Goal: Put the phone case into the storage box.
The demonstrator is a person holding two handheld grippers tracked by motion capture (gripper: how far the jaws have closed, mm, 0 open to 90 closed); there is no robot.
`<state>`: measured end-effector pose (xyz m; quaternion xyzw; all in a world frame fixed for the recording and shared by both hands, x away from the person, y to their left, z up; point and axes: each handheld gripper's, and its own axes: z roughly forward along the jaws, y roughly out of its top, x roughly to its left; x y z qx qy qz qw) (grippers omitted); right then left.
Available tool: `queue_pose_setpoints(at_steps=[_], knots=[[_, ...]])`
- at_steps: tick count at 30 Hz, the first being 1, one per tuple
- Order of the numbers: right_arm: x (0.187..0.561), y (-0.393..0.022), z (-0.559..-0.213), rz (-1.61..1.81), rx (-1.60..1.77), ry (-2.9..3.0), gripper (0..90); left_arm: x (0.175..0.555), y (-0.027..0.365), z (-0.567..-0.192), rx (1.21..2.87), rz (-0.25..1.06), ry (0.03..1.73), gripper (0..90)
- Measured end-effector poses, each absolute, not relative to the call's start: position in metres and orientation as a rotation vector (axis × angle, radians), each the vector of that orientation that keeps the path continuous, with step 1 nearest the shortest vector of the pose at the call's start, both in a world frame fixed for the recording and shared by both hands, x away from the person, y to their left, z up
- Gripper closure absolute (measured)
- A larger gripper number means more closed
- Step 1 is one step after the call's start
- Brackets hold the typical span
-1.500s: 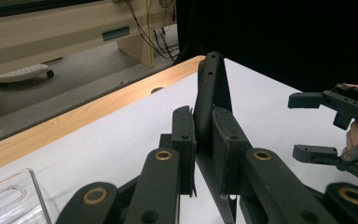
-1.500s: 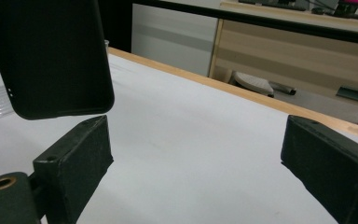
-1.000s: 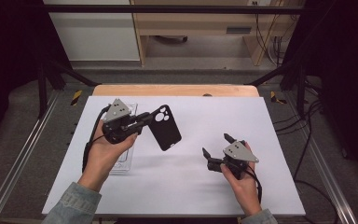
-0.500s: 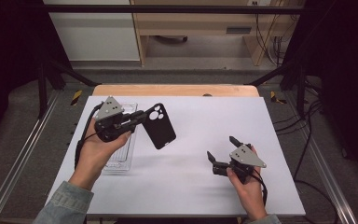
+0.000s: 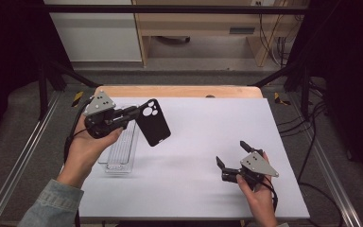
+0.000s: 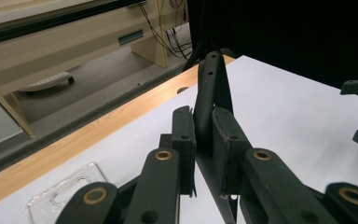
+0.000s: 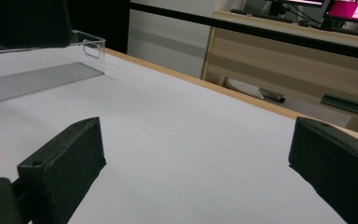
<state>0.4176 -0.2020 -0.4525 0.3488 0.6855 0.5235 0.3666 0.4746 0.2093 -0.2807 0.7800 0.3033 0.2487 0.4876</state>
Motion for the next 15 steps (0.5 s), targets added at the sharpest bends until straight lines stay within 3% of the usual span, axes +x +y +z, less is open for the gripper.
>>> queue_pose_setpoints(at_steps=[15], knots=[[0.406, -0.216, -0.460, 1.375, 0.913, 1.743, 4.9, 0.481, 0.234, -0.265, 1.909, 0.655, 0.752, 80.1]])
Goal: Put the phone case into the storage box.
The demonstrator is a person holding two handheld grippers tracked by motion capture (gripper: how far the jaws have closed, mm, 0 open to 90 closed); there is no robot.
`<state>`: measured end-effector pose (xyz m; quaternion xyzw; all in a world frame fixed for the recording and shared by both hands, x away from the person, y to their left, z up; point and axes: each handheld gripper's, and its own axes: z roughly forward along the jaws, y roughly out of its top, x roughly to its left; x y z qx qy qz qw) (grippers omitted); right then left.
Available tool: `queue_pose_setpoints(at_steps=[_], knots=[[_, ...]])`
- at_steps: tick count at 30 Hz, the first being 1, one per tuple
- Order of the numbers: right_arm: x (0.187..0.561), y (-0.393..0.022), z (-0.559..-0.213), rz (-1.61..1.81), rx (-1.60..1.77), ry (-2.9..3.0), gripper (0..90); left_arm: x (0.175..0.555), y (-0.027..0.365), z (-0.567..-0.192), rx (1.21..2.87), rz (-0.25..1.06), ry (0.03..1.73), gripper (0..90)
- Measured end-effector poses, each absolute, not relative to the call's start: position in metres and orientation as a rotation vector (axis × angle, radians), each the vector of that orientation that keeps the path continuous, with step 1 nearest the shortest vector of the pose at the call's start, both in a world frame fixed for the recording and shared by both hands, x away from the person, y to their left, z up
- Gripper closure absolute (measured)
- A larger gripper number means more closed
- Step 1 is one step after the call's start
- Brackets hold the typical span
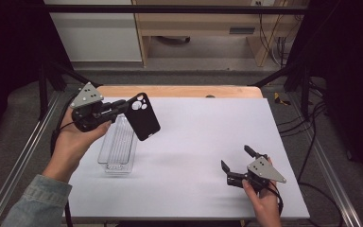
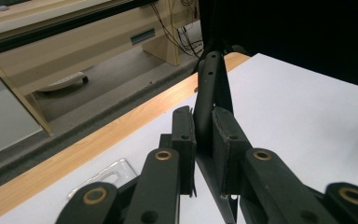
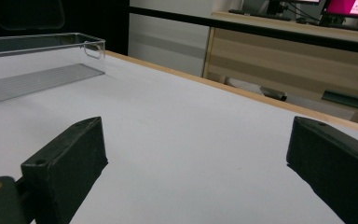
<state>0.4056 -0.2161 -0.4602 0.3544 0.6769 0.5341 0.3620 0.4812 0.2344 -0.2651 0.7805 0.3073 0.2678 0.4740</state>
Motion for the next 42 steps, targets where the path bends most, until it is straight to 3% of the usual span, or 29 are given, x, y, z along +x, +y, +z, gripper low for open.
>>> queue_pose_setpoints(at_steps=[17, 42], knots=[[0.390, -0.227, -0.465, 1.406, 0.867, 1.711, 2.9, 0.494, 0.265, -0.244, 1.925, 0.735, 0.766, 80.0], [0.378, -0.231, -0.468, 1.417, 0.849, 1.701, 2.6, 0.529, 0.288, -0.263, 1.975, 0.770, 0.810, 80.0]])
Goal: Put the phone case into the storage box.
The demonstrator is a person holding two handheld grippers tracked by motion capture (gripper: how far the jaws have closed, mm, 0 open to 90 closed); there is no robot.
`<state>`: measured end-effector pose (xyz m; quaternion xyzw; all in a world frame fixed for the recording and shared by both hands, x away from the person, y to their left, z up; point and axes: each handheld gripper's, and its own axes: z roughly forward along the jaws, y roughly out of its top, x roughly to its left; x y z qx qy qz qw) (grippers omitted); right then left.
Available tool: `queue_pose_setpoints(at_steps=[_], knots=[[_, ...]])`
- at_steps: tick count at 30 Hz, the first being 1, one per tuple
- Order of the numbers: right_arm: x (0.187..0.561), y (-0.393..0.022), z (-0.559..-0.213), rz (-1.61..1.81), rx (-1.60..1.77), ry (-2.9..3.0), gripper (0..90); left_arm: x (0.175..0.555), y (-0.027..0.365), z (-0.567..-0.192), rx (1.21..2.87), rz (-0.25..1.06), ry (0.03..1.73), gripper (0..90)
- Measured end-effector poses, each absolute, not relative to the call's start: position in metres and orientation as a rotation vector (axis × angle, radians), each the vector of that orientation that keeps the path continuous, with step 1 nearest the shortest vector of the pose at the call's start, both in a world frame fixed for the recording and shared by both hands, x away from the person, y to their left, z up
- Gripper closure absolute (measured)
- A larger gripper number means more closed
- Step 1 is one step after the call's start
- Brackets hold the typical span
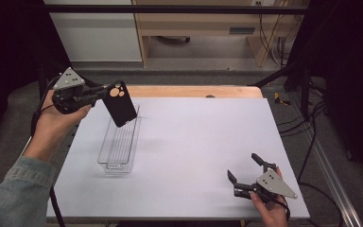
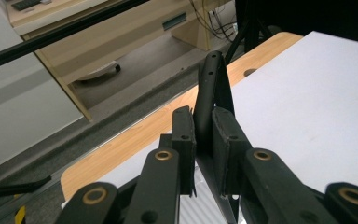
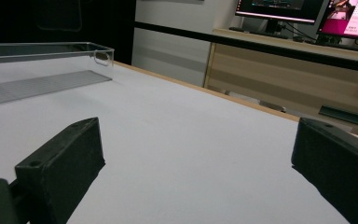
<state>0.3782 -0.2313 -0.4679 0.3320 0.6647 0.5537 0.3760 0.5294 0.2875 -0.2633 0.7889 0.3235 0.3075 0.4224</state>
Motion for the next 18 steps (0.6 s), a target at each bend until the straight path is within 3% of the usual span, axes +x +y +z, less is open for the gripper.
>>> queue_pose_setpoints(at_steps=[18], knots=[[0.380, -0.230, -0.468, 1.409, 0.843, 1.697, 2.6, 0.562, 0.299, -0.272, 1.988, 0.777, 0.819, 80.0]])
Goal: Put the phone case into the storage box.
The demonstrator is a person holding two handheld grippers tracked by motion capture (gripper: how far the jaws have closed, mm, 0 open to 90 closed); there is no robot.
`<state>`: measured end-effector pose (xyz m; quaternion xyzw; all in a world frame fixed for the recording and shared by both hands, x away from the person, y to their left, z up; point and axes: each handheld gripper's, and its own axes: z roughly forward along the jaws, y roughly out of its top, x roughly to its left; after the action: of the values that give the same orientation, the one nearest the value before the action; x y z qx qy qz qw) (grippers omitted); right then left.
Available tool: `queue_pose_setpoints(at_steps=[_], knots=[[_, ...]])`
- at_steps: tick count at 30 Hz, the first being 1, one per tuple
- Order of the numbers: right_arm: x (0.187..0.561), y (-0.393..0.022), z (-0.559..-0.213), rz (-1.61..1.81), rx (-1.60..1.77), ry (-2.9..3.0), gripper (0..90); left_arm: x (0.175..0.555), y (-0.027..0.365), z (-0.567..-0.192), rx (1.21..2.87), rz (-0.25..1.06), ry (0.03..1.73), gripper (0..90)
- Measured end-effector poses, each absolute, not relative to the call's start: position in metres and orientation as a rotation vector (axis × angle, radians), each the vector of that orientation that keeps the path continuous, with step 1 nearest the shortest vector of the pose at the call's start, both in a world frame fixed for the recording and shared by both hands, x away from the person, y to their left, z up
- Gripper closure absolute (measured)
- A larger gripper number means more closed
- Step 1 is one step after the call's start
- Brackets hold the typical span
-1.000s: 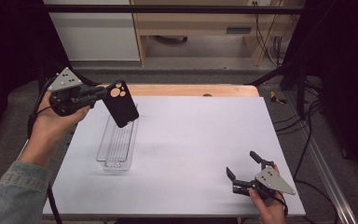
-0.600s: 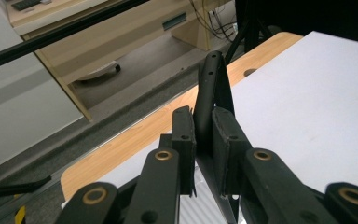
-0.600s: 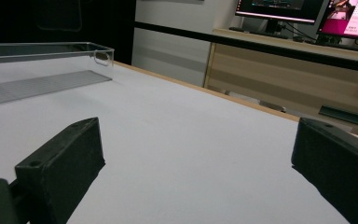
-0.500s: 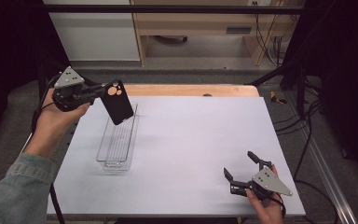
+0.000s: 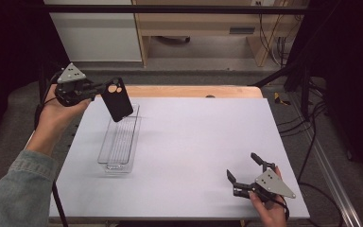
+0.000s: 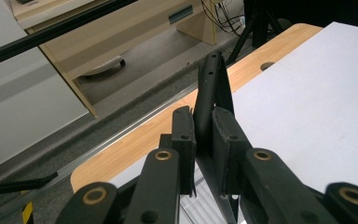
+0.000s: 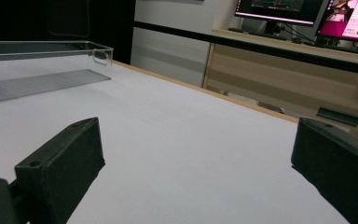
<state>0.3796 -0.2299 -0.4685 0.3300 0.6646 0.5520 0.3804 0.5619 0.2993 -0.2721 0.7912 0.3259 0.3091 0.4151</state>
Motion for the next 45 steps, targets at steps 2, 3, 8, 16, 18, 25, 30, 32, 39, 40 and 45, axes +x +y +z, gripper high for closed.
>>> queue_pose_setpoints(at_steps=[2, 3, 8, 16, 18, 25, 30, 32, 39, 40, 45], knots=[[0.380, -0.230, -0.468, 1.409, 0.844, 1.696, 2.5, 0.565, 0.299, -0.272, 1.982, 0.774, 0.818, 80.0], [0.380, -0.230, -0.469, 1.410, 0.844, 1.696, 2.5, 0.567, 0.299, -0.273, 1.982, 0.773, 0.817, 80.0], [0.380, -0.230, -0.468, 1.412, 0.843, 1.696, 2.6, 0.573, 0.299, -0.274, 1.985, 0.770, 0.809, 80.0], [0.380, -0.232, -0.468, 1.426, 0.856, 1.688, 2.5, 0.581, 0.300, -0.278, 1.988, 0.770, 0.815, 80.0], [0.380, -0.231, -0.468, 1.427, 0.855, 1.689, 2.5, 0.582, 0.301, -0.279, 1.991, 0.770, 0.819, 80.0], [0.380, -0.232, -0.468, 1.431, 0.858, 1.684, 2.5, 0.585, 0.299, -0.281, 1.987, 0.763, 0.818, 80.0], [0.380, -0.232, -0.468, 1.432, 0.855, 1.687, 2.5, 0.588, 0.298, -0.284, 1.994, 0.761, 0.818, 80.0], [0.380, -0.232, -0.467, 1.432, 0.854, 1.688, 2.6, 0.589, 0.298, -0.285, 1.999, 0.761, 0.817, 80.0], [0.380, -0.230, -0.468, 1.431, 0.847, 1.695, 2.7, 0.590, 0.299, -0.287, 2.006, 0.769, 0.821, 80.0], [0.380, -0.230, -0.468, 1.430, 0.847, 1.696, 2.7, 0.590, 0.299, -0.288, 2.005, 0.769, 0.821, 80.0], [0.380, -0.230, -0.468, 1.431, 0.847, 1.695, 2.6, 0.591, 0.299, -0.290, 2.015, 0.768, 0.822, 80.0]])
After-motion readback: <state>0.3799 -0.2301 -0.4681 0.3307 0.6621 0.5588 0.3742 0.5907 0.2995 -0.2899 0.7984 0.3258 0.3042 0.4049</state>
